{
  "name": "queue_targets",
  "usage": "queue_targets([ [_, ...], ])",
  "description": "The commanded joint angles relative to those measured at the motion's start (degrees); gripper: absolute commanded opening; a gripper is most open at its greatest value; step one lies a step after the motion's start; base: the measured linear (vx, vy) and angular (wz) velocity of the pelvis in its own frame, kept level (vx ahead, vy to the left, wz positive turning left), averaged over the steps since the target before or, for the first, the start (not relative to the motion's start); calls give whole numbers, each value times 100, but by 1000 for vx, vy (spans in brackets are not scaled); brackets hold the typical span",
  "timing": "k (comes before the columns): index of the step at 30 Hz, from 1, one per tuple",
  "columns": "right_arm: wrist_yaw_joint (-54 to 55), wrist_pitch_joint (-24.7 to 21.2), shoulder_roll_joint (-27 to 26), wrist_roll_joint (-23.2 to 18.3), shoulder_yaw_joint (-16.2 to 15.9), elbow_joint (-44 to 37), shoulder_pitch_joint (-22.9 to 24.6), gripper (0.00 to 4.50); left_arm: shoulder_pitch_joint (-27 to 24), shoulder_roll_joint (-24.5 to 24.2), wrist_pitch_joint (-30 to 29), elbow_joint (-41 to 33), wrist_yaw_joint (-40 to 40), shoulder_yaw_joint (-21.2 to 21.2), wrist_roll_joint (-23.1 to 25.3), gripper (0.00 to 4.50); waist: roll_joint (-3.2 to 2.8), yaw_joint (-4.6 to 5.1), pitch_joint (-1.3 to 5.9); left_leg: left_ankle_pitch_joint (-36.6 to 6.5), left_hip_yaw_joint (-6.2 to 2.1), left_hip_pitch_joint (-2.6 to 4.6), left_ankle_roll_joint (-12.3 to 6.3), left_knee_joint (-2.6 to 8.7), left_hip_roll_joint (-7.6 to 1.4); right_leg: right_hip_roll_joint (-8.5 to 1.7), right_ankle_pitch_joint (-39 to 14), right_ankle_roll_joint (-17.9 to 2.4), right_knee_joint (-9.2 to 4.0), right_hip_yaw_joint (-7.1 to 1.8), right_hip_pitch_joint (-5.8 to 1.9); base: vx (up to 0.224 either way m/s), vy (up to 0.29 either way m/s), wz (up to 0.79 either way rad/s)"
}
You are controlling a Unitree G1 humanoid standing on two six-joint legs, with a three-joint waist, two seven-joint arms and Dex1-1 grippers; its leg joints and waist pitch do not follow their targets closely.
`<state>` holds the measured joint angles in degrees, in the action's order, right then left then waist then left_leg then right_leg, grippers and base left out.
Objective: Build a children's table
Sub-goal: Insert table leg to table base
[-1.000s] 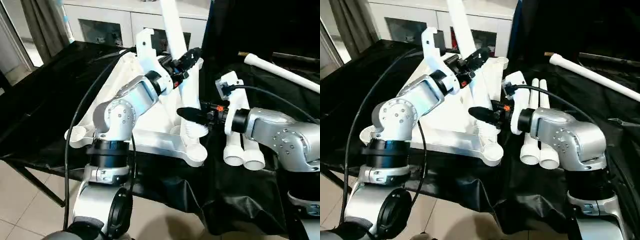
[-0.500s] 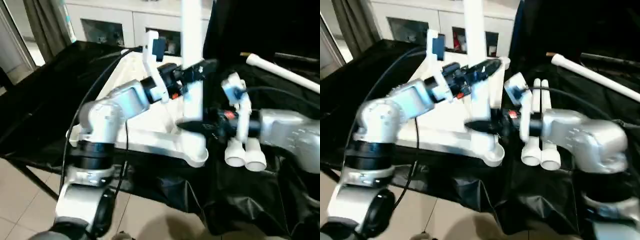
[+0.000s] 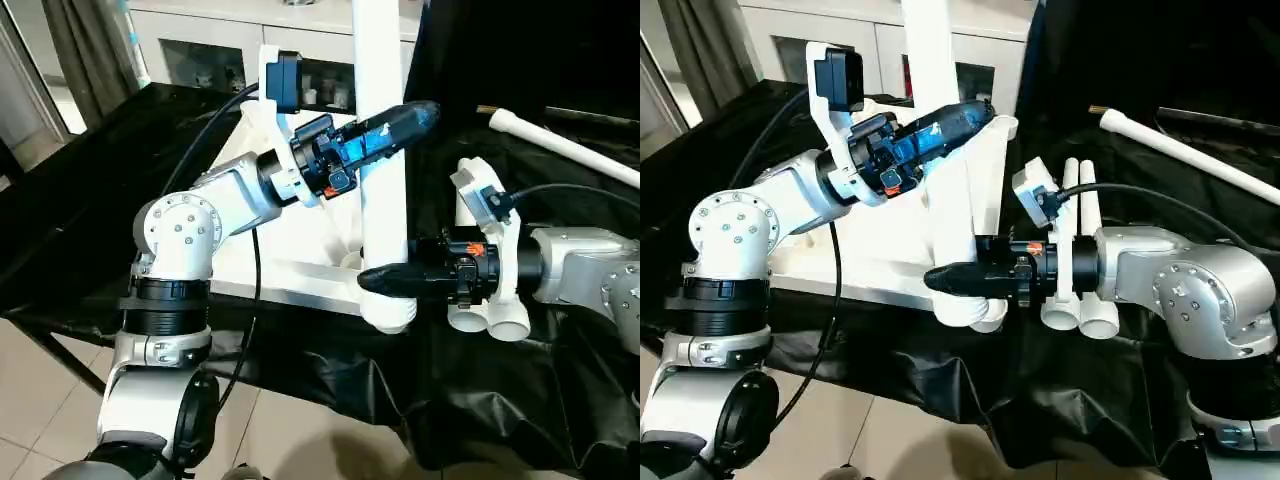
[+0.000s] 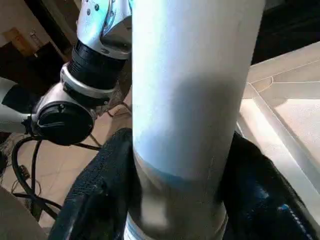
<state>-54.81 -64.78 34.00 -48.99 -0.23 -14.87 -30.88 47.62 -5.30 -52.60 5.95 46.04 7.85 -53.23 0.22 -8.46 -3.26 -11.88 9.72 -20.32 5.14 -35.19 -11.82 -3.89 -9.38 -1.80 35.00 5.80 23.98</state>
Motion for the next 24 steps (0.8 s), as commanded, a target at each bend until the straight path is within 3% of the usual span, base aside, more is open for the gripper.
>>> queue_targets([
  [1,118,-32,-4,53,-16,61,77,207,87,26,-5,-135,58,56,-248,185,121,-26,447,-116,0,-71,-197,344,-56,-373,-1690,-348,-437,-296,-431,0,0,0],
  [6,258,40,-68,93,-17,100,86,204,50,96,68,-130,-110,80,-168,185,109,-27,444,-157,0,-66,-174,348,-53,-372,-1787,-297,-455,-290,-429,0,0,0],
  [7,288,54,-80,105,-14,111,85,203,46,122,86,-112,-189,91,-137,241,106,-30,451,-138,1,-67,-166,341,-52,-369,-1741,-301,-445,-294,-431,0,0,0],
  [9,383,110,-109,193,-5,159,84,202,178,334,88,164,-895,315,-80,261,101,-27,451,-134,0,-78,-138,334,-63,-366,-1633,-354,-429,-295,-433,0,0,0],
  [10,422,134,-121,228,-3,176,85,202,165,341,196,149,-983,247,91,261,123,-27,448,-161,12,-75,-135,326,-37,-358,-1668,-364,-465,-282,-440,0,0,0],
  [13,515,190,-155,305,0,216,74,200,117,293,500,63,-1143,-15,610,283,112,-40,452,-131,-15,-70,-174,350,-57,-357,-1719,-185,-472,-287,-434,0,0,0],
  [15,850,367,-289,553,14,349,26,198,150,362,795,198,-2137,-199,1438,229,73,-34,460,-112,-36,-69,-119,348,-77,-357,-1606,-164,-448,-285,-429,0,0,0],
  [16,1108,516,-425,715,41,452,-20,198,123,488,948,195,-2810,-211,1820,235,90,-22,456,-144,-23,-65,-84,345,-57,-353,-1655,-127,-466,-272,-435,0,0,0],
  [17,1191,562,-474,755,54,480,-34,198,106,534,992,169,-3005,-214,1917,244,81,-14,467,-135,-34,-74,-47,341,-75,-358,-1592,-145,-439,-283,-438,0,0,0],
  [18,1377,628,-609,814,89,540,-81,198,44,753,992,-5,-3379,-91,1865,242,129,-5,475,-104,-8,-90,-61,319,-35,-361,-1598,-171,-447,-275,-463,0,0,0],
  [20,1417,654,-649,854,66,557,-100,198,9,844,995,-115,-3505,-77,1845,197,125,-10,483,21,-22,-108,-141,315,-47,-357,-1363,-268,-415,-281,-464,0,0,0],
  [23,1433,700,-711,915,-2,570,-113,197,-57,845,1060,-231,-3603,-261,2059,210,134,-4,475,35,-17,-104,-209,313,-49,-354,-1258,-360,-407,-288,-448,0,0,0],
  [24,1444,729,-742,945,-42,580,-122,197,-83,873,1086,-250,-3623,-304,2109,195,124,1,466,-24,-12,-91,-232,318,-61,-357,-1329,-393,-414,-289,-431,0,0,0],
])
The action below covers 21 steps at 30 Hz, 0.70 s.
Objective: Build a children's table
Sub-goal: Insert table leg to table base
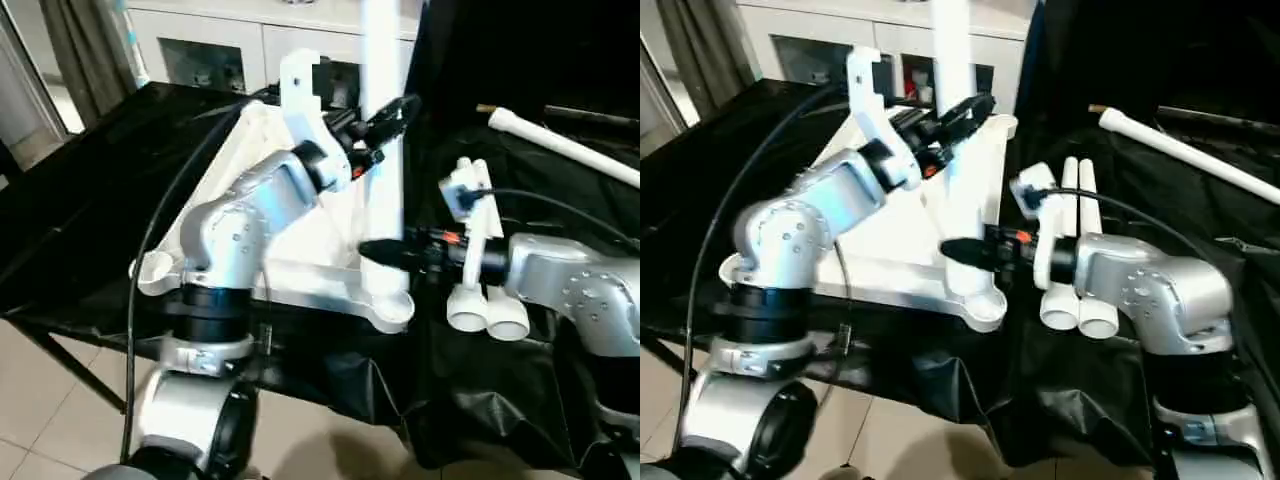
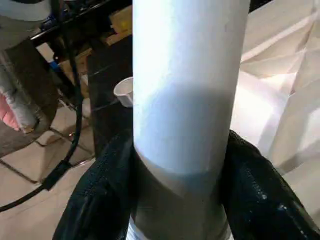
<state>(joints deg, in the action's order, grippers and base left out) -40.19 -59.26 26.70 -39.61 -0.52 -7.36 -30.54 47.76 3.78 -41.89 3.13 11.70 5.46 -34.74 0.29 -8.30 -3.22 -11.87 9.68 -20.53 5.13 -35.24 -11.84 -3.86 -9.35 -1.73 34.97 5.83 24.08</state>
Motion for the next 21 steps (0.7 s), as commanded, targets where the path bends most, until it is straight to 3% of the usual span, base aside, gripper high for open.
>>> queue_targets([
  [1,-14,192,-25,20,-30,-163,-161,197,-107,-20,26,27,-186,-75,267,184,119,-13,457,-49,-6,-69,-238,328,-56,-360,-1384,-391,-424,-289,-440,0,0,0],
  [6,39,278,-97,137,-54,-75,-213,197,-95,58,69,7,-400,-10,324,180,107,-10,450,-176,-5,-55,-210,331,-50,-366,-1696,-287,-462,-282,-429,0,0,0],
  [12,-62,433,-110,171,-54,-87,-217,197,-88,17,100,5,-248,-56,276,180,99,-11,460,-97,-14,-70,-214,326,-49,-362,-1460,-314,-435,-285,-438,0,0,0],
  [15,-267,258,-169,-140,85,-161,-218,267,-82,-101,132,-20,114,-205,270,180,95,-13,457,-98,-10,-61,-258,330,-45,-361,-1437,-352,-442,-286,-433,0,0,0],
  [21,-557,212,117,-64,-62,-120,-213,317,-135,-585,-15,-286,1204,-853,210,180,70,-8,452,-177,-15,-42,-196,346,-71,-374,-1548,-352,-433,-294,-423,0,0,0],
])
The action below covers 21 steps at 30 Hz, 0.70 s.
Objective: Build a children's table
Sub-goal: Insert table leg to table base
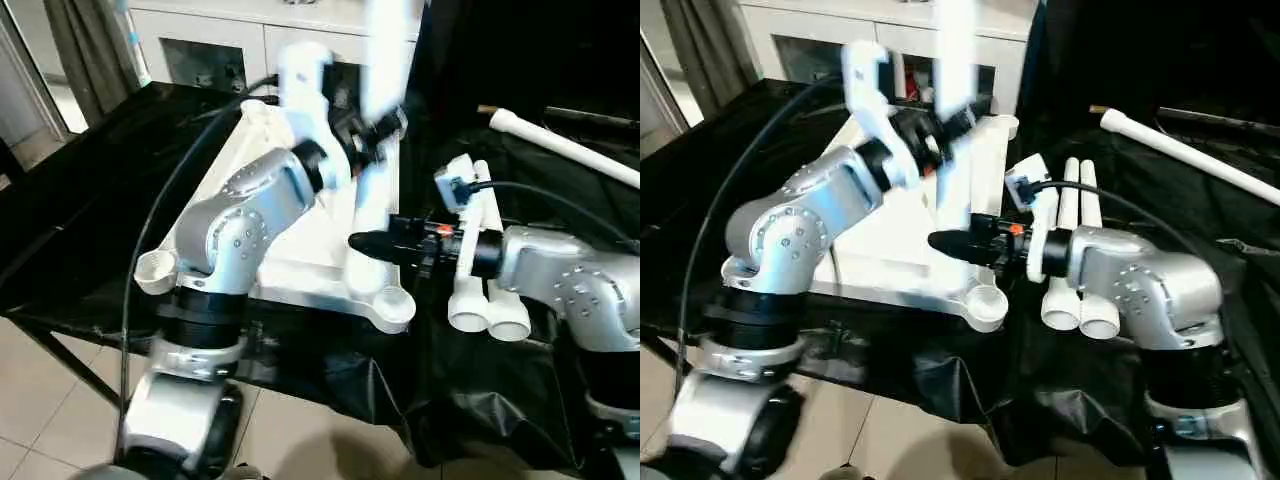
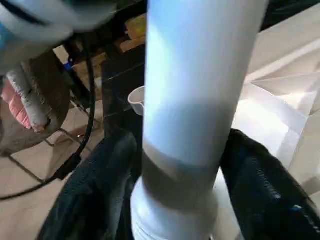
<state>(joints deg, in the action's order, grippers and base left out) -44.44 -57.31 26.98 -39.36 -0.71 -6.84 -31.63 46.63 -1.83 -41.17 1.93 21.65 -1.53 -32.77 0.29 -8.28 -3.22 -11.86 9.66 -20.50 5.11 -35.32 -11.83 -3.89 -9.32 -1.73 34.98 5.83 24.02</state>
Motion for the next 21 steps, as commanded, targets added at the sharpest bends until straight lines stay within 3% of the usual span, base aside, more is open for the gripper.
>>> queue_targets([
  [1,-222,-11,133,-123,-50,-179,-105,317,-27,-28,-138,-199,276,-165,-51,180,76,-10,448,-190,-9,-51,-185,352,-70,-373,-1535,-373,-437,-297,-428,0,0,0],
  [6,-556,-99,333,-219,-180,-277,-91,322,15,-1,-215,-198,443,-109,-255,180,90,-12,454,-155,-6,-62,-201,341,-70,-376,-1357,-521,-403,-302,-448,0,0,0],
  [10,-658,-109,387,-202,-262,-297,-43,322,31,93,-209,-174,413,21,-385,180,129,2,442,-210,6,-64,-216,341,-58,-372,-1585,-466,-438,-294,-447,0,0,0],
  [21,-697,-47,321,-138,-345,-163,11,322,41,137,-234,-168,380,222,-539,180,123,-9,449,-125,1,-64,-246,338,-63,-366,-1614,-388,-435,-294,-428,0,0,0],
])
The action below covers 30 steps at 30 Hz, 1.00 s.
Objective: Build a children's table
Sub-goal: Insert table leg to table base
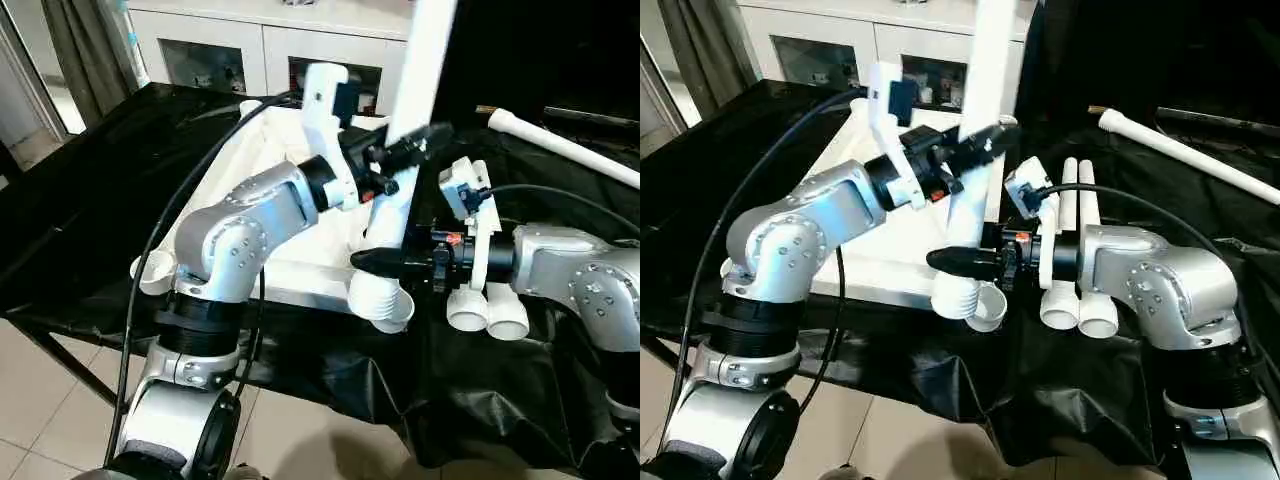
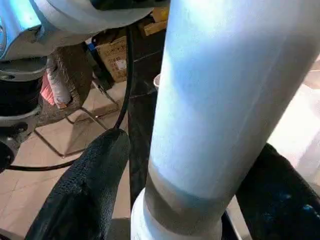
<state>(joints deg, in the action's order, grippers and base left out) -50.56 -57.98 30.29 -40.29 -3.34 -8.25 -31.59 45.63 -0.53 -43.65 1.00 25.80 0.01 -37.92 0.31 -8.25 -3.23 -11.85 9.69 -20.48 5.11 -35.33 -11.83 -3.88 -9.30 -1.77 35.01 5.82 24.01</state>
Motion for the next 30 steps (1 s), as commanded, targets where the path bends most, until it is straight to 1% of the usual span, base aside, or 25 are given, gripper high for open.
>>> queue_targets([
  [1,-83,20,-14,-46,-78,-19,7,322,142,7,17,-73,-36,71,-21,180,122,-12,450,-134,-2,-67,-241,338,-61,-369,-1631,-377,-440,-293,-429,0,0,0],
  [5,-52,24,-60,-51,-38,10,-2,322,153,9,17,-56,-32,96,-14,180,112,-15,452,-135,-4,-66,-229,339,-57,-366,-1667,-326,-446,-290,-430,0,0,0],
  [11,0,35,-130,-75,23,42,10,322,161,28,24,-41,-82,161,-57,180,112,-7,451,-148,-5,-62,-222,342,-64,-366,-1607,-376,-439,-289,-429,0,0,0],
  [13,6,33,-144,-74,25,47,11,294,164,36,25,-40,-95,183,-69,180,109,-10,454,-148,-4,-57,-220,340,-63,-369,-1595,-393,-439,-289,-428,0,0,0],
  [16,7,34,-159,-73,21,55,13,284,167,46,30,-37,-111,211,-85,180,114,-11,454,-134,-4,-60,-220,340,-64,-368,-1571,-400,-434,-293,-432,0,0,0],
  [18,11,36,-168,-69,20,68,21,246,160,55,25,-49,-114,224,-103,180,118,-11,453,-132,-3,-62,-228,340,-62,-368,-1588,-391,-436,-293,-431,0,0,0],
  [20,11,36,-168,-69,21,71,22,243,158,55,23,-52,-114,228,-108,180,116,-11,454,-114,-4,-65,-224,341,-62,-371,-1583,-385,-431,-293,-433,0,0,0],
  [21,13,36,-170,-63,20,75,20,228,158,56,21,-54,-116,235,-118,180,120,-10,454,-120,-2,-65,-226,339,-61,-370,-1594,-382,-438,-293,-431,0,0,0],
  [22,13,38,-172,-58,18,78,19,228,157,56,22,-55,-116,237,-120,180,126,-11,452,-128,0,-65,-231,340,-59,-370,-1613,-374,-437,-292,-432,0,0,0],
  [24,10,44,-179,-39,16,83,17,205,154,61,22,-61,-128,252,-128,180,125,-11,451,-117,0,-68,-236,338,-57,-367,-1619,-356,-438,-292,-433,0,0,0],
  [25,10,50,-182,-31,14,88,17,201,152,62,22,-64,-131,258,-131,180,146,-8,454,-101,2,-69,-243,336,-58,-366,-1608,-347,-438,-293,-434,0,0,0],
  [26,9,55,-185,-22,12,93,16,195,151,64,22,-66,-136,263,-136,180,137,-14,457,-84,0,-68,-243,336,-58,-368,-1595,-347,-430,-295,-434,0,0,0],
  [30,14,63,-195,-11,4,105,15,193,146,69,22,-78,-156,290,-148,180,135,-13,455,-79,1,-70,-248,335,-58,-368,-1598,-351,-431,-293,-432,0,0,0],
])
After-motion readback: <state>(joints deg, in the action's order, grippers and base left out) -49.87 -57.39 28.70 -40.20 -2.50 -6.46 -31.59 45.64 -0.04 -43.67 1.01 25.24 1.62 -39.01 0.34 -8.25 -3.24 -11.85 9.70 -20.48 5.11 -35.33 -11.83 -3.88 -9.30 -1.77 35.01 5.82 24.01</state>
